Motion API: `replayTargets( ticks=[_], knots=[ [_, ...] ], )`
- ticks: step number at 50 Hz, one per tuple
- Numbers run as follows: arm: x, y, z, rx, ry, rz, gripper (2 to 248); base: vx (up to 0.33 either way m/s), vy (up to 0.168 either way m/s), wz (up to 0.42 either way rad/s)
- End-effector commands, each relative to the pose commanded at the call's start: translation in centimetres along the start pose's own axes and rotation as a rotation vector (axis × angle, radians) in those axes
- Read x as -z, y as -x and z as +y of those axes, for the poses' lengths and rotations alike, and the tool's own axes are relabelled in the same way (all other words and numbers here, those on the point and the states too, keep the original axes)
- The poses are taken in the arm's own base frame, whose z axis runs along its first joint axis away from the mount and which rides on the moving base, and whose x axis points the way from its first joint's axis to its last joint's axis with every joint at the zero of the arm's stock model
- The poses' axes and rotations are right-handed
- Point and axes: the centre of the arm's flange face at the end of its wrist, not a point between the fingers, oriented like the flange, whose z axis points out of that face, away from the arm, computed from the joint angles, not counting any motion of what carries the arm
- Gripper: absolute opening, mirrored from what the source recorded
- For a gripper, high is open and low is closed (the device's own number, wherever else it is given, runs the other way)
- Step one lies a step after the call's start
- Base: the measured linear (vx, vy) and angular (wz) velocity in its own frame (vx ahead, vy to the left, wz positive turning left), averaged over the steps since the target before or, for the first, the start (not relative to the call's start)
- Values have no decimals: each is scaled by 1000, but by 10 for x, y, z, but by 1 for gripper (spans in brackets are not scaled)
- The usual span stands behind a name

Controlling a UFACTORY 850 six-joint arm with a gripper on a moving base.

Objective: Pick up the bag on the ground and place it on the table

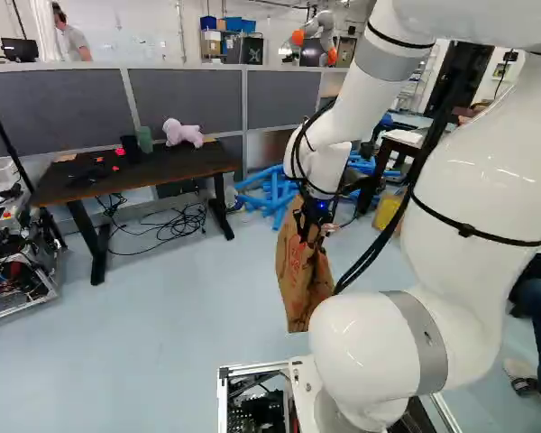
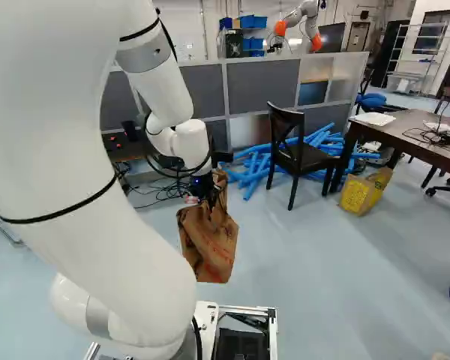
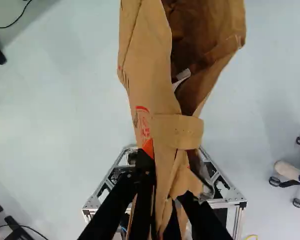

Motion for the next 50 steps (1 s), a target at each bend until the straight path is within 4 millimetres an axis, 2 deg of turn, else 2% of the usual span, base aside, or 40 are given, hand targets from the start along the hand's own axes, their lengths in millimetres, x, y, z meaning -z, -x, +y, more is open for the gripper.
replayTargets(
  ticks=[50],
  knots=[
    [68,-30,-17,37,-16,-4,21,0,0,0]
  ],
)
